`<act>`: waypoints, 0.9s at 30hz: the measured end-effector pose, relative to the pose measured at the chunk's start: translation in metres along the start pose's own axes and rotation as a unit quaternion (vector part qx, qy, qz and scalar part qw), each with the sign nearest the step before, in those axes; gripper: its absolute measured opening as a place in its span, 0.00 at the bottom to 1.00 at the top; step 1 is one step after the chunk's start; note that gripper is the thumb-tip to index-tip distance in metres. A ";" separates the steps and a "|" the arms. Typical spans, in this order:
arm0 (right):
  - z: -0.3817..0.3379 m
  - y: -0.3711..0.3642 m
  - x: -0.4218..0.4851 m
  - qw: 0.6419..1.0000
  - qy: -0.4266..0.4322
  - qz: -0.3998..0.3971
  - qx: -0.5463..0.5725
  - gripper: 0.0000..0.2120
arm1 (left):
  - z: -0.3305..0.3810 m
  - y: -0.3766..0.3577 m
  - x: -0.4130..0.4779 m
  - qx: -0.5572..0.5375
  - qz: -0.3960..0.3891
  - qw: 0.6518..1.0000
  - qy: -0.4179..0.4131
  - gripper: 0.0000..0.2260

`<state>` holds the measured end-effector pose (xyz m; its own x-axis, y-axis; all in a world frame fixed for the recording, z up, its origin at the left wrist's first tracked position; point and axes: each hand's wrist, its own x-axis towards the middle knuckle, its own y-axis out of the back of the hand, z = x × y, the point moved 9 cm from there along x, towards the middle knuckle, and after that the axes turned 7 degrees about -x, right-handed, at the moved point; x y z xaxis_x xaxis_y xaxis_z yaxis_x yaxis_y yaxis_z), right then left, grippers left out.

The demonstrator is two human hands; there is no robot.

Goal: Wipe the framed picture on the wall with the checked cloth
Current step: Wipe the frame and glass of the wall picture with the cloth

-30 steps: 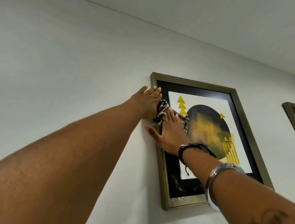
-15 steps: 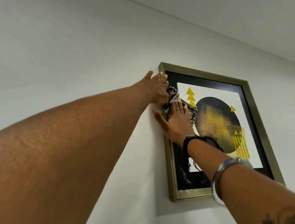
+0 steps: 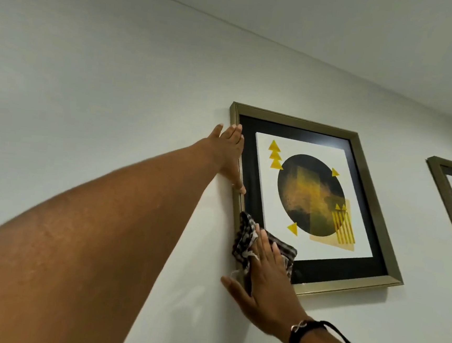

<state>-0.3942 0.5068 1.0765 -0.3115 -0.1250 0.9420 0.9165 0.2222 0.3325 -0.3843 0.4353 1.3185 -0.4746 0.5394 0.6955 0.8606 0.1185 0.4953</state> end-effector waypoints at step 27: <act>0.024 -0.002 -0.068 0.993 0.068 -0.052 -0.080 0.40 | -0.003 0.000 -0.004 0.004 -0.001 1.000 0.012 0.59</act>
<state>-0.3809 0.5381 1.0124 -0.3797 -0.2707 0.8846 0.9126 0.0468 0.4061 -0.3832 0.4302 1.3174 -0.4811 0.5186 0.7068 0.8609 0.1271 0.4926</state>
